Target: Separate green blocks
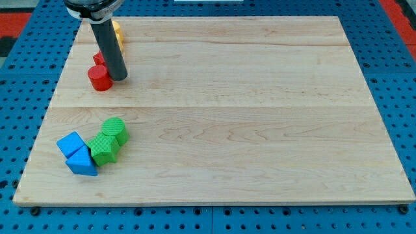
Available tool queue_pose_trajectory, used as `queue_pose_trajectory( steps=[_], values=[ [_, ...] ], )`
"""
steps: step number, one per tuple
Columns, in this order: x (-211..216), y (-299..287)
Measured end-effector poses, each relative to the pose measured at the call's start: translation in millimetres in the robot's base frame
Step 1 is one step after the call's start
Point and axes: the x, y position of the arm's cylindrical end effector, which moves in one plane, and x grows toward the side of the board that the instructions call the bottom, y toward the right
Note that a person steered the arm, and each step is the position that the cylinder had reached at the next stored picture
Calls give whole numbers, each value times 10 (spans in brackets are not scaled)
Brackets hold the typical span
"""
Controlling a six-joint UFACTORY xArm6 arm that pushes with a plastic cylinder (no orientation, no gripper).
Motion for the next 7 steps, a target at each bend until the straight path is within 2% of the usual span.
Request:
queue_pose_trajectory(
  steps=[1,5,6,7],
  values=[
    [171,235],
    [228,345],
    [487,358],
    [921,607]
  ],
)
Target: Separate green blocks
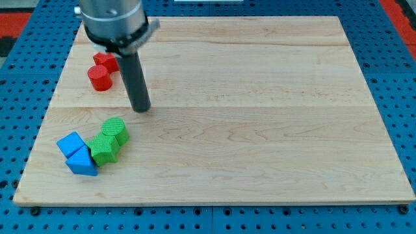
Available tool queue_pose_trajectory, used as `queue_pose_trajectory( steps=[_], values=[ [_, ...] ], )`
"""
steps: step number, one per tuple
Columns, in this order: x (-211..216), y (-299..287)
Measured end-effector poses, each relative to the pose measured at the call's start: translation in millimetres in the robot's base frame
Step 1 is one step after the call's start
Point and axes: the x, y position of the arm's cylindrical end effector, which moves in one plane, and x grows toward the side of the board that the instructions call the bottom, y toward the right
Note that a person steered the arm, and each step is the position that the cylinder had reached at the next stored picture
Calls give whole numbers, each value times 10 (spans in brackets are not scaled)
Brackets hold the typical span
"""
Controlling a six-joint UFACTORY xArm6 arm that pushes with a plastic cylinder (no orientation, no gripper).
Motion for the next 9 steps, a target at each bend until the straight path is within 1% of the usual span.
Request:
queue_pose_trajectory(
  steps=[1,2,3,4,5,6,7,9],
  values=[
    [398,203],
    [700,136],
    [597,-234],
    [255,-477],
    [91,-738],
    [258,-733],
    [362,-1004],
    [47,-1186]
  ],
)
